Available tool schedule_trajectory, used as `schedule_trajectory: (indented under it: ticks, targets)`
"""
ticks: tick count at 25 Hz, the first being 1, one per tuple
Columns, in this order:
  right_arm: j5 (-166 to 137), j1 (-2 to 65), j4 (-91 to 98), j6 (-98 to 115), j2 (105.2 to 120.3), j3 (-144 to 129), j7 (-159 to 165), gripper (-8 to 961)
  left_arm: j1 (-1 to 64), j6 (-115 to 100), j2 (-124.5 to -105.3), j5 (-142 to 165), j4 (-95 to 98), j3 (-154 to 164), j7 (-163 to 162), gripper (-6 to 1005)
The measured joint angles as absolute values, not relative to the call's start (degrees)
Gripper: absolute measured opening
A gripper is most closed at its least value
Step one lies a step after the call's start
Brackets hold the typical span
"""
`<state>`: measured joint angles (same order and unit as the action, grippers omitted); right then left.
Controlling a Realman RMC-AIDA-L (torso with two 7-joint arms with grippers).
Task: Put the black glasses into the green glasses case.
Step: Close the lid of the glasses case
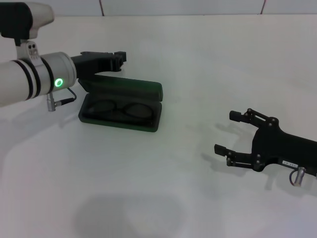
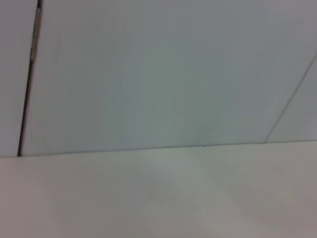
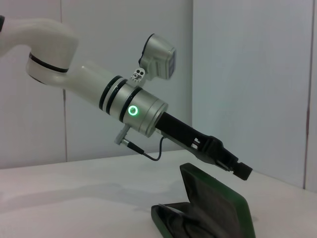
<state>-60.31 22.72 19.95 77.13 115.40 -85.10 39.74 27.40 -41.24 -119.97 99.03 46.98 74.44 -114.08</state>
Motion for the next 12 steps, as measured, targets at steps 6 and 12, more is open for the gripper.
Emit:
schedule_trajectory:
  ticks: [6,12]
  targets:
    - [-60.4,22.8,20.0,77.1,115.40,-85.0,39.7,883,30.3,-40.3,-119.87,99.2,43.0,74.3,-114.5,23]
    - [-60.4,22.5,20.0,77.1,115.40,-85.0,39.7,883,30.9,-40.0,-119.69,99.8,41.7,74.2,-114.5,23]
